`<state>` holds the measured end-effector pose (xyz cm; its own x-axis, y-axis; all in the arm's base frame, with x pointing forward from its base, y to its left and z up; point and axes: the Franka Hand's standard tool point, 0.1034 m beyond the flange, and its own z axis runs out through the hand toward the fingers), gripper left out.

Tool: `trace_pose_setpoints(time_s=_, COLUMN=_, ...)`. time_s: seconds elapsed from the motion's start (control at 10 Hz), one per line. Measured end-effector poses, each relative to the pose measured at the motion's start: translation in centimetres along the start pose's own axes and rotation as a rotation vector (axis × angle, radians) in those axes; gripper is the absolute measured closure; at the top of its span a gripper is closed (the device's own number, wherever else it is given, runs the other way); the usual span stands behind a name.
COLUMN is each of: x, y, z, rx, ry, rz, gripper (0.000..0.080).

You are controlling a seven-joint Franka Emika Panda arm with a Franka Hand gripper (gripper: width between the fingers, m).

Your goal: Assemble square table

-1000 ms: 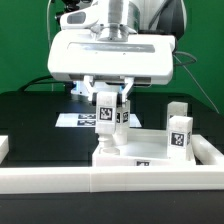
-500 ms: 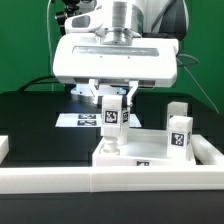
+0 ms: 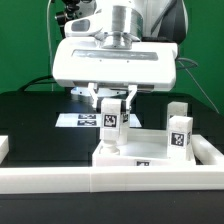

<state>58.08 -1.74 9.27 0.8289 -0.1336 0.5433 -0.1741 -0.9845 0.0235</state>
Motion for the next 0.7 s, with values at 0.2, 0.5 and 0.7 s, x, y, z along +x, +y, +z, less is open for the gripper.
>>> trace_pose_setpoints(time_s=0.2, x=-0.1, y=0.0, z=0.0, rx=0.000, ry=-0.001, rz=-0.001, gripper=0.0509)
trace_pose_setpoints(time_s=0.5, x=-0.6, y=0.0, z=0.5, rx=-0.004, ry=-0.011, rz=-0.004, gripper=0.0509)
trace_pose_setpoints(time_s=0.7, x=-1.2, y=0.0, z=0.9, rx=-0.006, ry=-0.021, rz=-0.009, gripper=0.0509)
